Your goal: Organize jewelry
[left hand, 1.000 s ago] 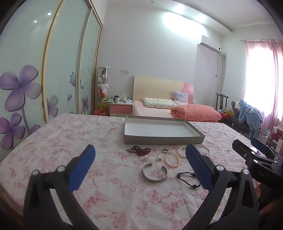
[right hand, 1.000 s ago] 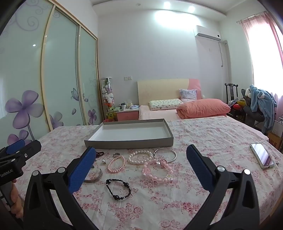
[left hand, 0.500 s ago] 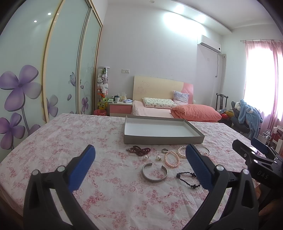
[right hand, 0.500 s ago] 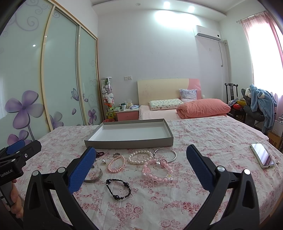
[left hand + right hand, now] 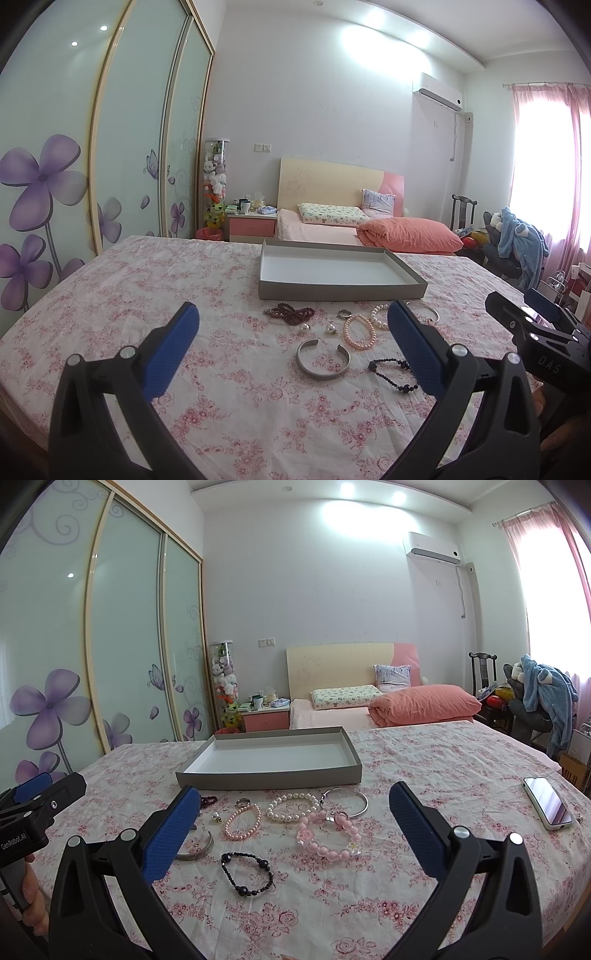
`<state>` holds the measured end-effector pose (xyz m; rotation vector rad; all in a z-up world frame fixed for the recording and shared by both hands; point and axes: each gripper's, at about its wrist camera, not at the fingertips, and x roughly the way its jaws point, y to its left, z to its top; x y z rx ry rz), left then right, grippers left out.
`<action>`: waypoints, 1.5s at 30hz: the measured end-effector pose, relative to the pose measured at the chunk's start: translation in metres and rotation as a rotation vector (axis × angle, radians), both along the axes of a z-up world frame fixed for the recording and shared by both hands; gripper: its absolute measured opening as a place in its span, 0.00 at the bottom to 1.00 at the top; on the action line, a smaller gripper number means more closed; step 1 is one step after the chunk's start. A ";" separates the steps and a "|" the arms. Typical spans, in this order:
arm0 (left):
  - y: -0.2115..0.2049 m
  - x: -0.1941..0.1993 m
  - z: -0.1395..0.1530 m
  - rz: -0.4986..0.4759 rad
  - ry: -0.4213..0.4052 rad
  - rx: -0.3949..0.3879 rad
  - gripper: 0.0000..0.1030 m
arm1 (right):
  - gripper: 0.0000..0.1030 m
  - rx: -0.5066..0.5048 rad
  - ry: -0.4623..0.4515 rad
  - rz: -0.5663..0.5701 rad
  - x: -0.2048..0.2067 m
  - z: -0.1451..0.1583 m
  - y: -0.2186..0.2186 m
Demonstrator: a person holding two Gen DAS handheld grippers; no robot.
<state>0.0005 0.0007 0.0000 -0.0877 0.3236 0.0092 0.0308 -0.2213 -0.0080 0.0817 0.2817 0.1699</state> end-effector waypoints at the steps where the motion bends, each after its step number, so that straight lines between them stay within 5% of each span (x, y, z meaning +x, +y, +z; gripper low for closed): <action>1: 0.000 0.000 0.000 0.000 0.000 0.000 0.96 | 0.98 0.000 0.000 0.000 0.000 0.000 0.000; 45: 0.001 0.011 -0.007 0.002 0.041 -0.003 0.96 | 0.98 0.014 0.056 -0.001 0.013 -0.011 -0.002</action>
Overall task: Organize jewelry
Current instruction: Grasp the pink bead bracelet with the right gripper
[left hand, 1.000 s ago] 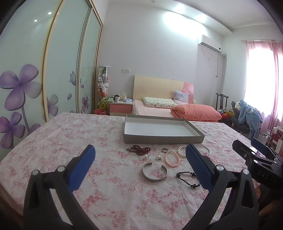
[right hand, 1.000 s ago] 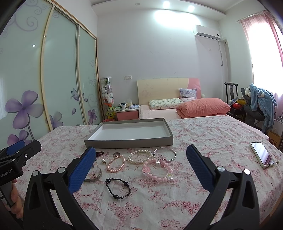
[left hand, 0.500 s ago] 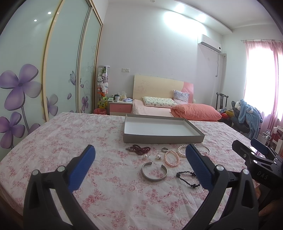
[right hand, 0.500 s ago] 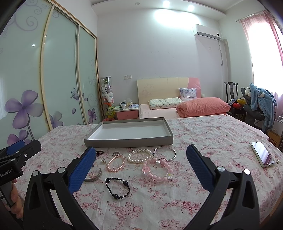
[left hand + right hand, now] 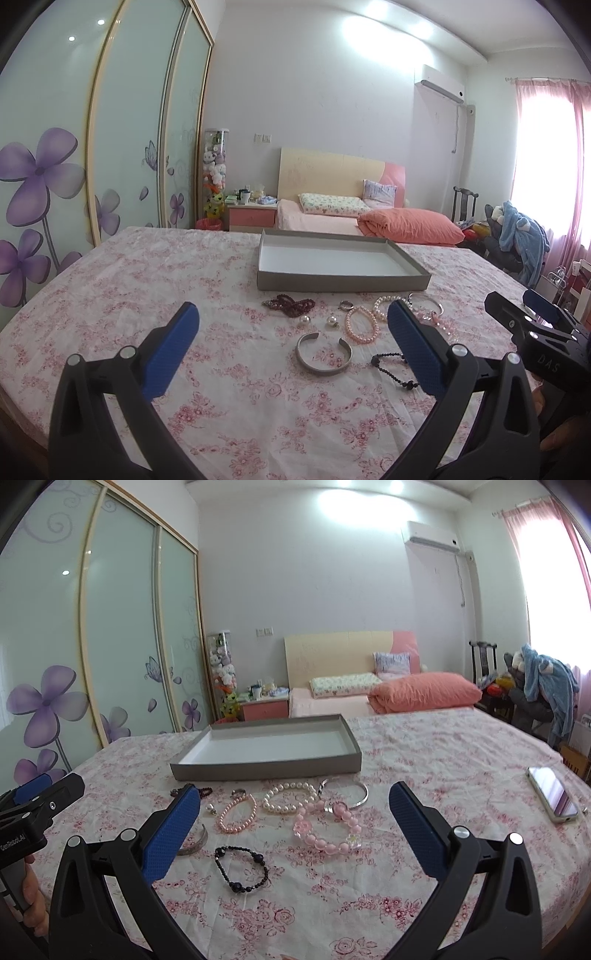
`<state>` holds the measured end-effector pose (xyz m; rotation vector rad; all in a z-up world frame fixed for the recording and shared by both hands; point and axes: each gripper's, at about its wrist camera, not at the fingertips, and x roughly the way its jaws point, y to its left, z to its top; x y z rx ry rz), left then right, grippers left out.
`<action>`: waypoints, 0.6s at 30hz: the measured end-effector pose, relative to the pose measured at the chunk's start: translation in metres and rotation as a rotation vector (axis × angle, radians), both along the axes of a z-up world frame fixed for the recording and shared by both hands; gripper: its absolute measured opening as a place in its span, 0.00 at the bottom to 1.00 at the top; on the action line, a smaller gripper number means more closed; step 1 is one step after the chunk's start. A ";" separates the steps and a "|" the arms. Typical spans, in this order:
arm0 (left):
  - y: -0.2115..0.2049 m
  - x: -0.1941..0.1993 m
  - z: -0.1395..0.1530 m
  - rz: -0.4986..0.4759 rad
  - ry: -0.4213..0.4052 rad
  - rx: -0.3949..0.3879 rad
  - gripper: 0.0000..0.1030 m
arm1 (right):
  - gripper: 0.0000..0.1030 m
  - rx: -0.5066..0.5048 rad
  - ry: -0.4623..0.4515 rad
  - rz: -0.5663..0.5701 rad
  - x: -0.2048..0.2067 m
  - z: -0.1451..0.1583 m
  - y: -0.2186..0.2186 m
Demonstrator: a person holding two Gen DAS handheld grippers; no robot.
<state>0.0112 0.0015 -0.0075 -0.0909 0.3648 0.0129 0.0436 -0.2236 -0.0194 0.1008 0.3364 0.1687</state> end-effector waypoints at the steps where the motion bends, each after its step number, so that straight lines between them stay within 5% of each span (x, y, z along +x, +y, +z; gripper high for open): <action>1: -0.002 0.006 -0.007 0.000 0.012 -0.001 0.96 | 0.98 0.004 0.018 -0.002 0.005 -0.004 -0.002; 12: 0.004 0.047 -0.031 0.000 0.184 0.003 0.96 | 0.98 0.021 0.258 -0.010 0.054 -0.030 -0.014; 18: 0.005 0.075 -0.047 -0.028 0.290 0.002 0.96 | 0.68 0.009 0.427 -0.054 0.093 -0.048 -0.023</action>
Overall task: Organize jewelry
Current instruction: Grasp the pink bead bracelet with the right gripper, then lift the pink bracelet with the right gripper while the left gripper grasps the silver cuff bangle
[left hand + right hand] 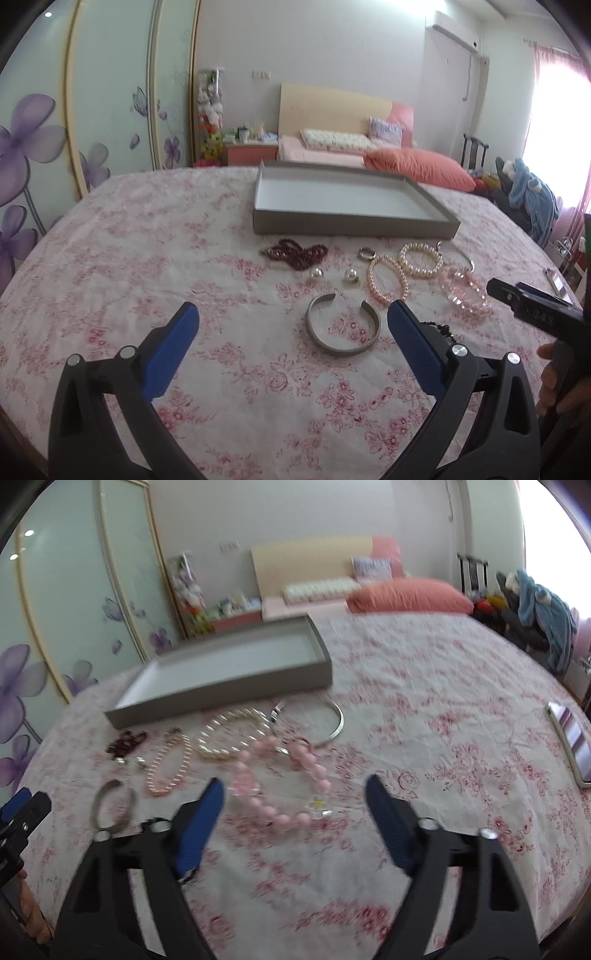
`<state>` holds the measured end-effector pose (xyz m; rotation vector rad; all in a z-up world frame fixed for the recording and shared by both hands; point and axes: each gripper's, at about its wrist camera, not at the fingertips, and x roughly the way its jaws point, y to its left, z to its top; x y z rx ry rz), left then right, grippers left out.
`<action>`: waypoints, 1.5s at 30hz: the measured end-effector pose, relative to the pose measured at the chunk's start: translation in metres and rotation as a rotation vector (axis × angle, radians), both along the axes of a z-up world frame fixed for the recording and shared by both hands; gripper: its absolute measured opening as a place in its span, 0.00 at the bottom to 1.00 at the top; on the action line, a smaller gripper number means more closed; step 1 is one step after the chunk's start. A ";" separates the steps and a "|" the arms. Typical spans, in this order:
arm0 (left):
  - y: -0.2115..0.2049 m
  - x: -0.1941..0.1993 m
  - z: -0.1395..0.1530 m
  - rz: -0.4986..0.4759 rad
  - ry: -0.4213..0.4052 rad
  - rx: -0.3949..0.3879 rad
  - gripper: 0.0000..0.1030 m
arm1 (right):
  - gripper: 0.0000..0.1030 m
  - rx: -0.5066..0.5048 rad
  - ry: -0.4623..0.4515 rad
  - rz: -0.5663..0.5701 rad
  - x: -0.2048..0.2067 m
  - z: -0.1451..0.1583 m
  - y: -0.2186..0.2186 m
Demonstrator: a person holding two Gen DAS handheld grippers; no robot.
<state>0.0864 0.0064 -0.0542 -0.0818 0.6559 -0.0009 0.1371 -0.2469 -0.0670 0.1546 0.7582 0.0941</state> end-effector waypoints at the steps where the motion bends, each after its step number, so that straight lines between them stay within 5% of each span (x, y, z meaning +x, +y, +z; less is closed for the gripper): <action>1: 0.000 0.005 -0.002 -0.003 0.015 -0.002 0.96 | 0.65 0.000 0.016 -0.003 0.005 -0.002 -0.002; 8: -0.007 0.031 -0.015 -0.070 0.118 0.016 0.96 | 0.46 -0.042 0.129 0.015 0.034 -0.018 -0.002; 17: -0.024 0.058 -0.033 -0.160 0.252 0.061 0.96 | 0.16 -0.102 0.122 0.035 0.037 -0.017 0.008; 30: -0.039 0.079 -0.045 -0.190 0.311 0.115 0.91 | 0.14 -0.065 0.128 0.039 0.040 -0.016 0.003; 34: -0.036 0.083 -0.045 -0.174 0.307 0.109 0.86 | 0.33 -0.070 0.136 0.045 0.039 -0.015 0.002; 36: -0.035 0.083 -0.044 -0.170 0.303 0.108 0.82 | 0.33 -0.080 0.131 0.049 0.038 -0.016 0.003; 38: -0.034 0.082 -0.043 -0.169 0.293 0.107 0.76 | 0.14 -0.094 0.122 0.057 0.036 -0.016 0.005; 40: -0.034 0.082 -0.041 -0.169 0.281 0.106 0.64 | 0.14 -0.066 0.122 0.065 0.036 -0.016 0.002; 45: -0.030 0.083 -0.040 -0.165 0.281 0.079 0.64 | 0.14 -0.017 0.079 0.084 0.028 -0.011 0.000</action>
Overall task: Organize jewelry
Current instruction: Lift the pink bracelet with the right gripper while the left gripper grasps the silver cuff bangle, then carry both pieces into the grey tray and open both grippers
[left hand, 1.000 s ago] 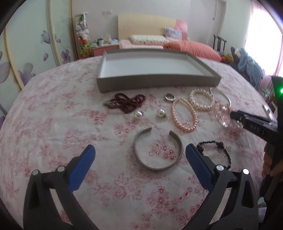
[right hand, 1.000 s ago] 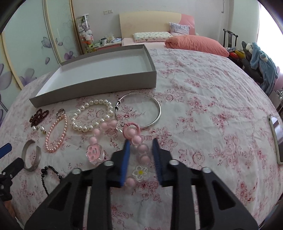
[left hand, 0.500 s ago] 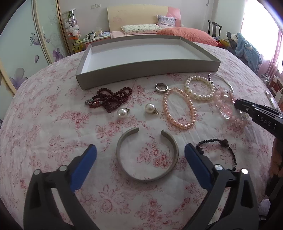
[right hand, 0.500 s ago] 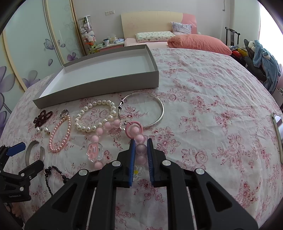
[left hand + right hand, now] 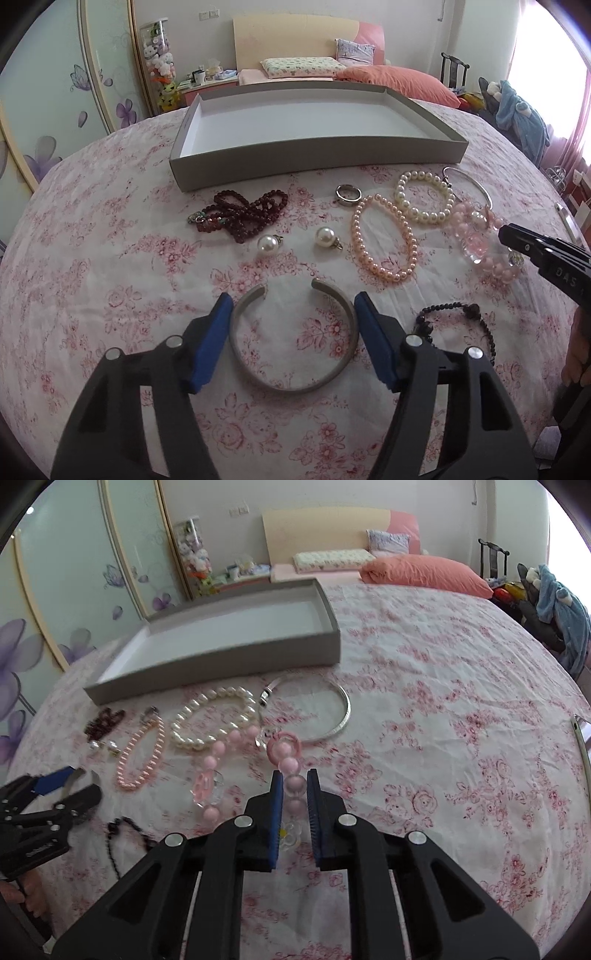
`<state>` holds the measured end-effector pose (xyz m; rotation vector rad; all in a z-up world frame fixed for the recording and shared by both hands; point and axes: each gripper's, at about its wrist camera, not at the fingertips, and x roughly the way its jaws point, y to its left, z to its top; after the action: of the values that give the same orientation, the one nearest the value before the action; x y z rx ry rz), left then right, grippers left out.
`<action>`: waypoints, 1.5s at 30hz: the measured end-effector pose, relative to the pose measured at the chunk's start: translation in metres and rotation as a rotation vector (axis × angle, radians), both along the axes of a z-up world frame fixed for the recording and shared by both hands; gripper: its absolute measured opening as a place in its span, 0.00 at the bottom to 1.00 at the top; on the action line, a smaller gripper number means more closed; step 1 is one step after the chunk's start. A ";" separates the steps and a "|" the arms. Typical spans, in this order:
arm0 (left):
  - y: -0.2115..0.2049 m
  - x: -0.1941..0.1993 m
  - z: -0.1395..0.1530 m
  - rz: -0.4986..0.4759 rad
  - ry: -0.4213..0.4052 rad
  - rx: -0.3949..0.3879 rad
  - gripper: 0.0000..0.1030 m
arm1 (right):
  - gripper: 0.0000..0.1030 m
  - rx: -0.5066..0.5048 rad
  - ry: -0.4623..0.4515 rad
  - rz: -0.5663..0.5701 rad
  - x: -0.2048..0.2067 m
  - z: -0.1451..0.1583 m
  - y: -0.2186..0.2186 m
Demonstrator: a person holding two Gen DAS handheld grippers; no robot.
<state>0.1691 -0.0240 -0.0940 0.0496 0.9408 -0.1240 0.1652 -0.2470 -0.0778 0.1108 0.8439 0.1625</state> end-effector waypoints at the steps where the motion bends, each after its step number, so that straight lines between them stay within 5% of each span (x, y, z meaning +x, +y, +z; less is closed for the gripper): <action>1: 0.002 -0.001 0.001 0.003 0.001 -0.010 0.64 | 0.14 0.009 -0.014 0.004 -0.002 0.003 0.000; 12: 0.014 -0.016 0.027 0.039 -0.094 -0.031 0.64 | 0.13 0.120 -0.182 0.088 -0.018 0.047 0.007; 28: 0.015 -0.022 0.066 0.055 -0.253 -0.026 0.64 | 0.13 0.138 -0.295 0.120 -0.018 0.083 0.013; 45: 0.003 0.068 0.116 0.044 -0.387 0.002 0.64 | 0.13 0.112 -0.388 0.130 0.067 0.119 0.033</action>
<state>0.2368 -0.0209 0.0224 0.0525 0.5547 -0.0689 0.2322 -0.2135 0.0408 0.1243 0.4549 0.3421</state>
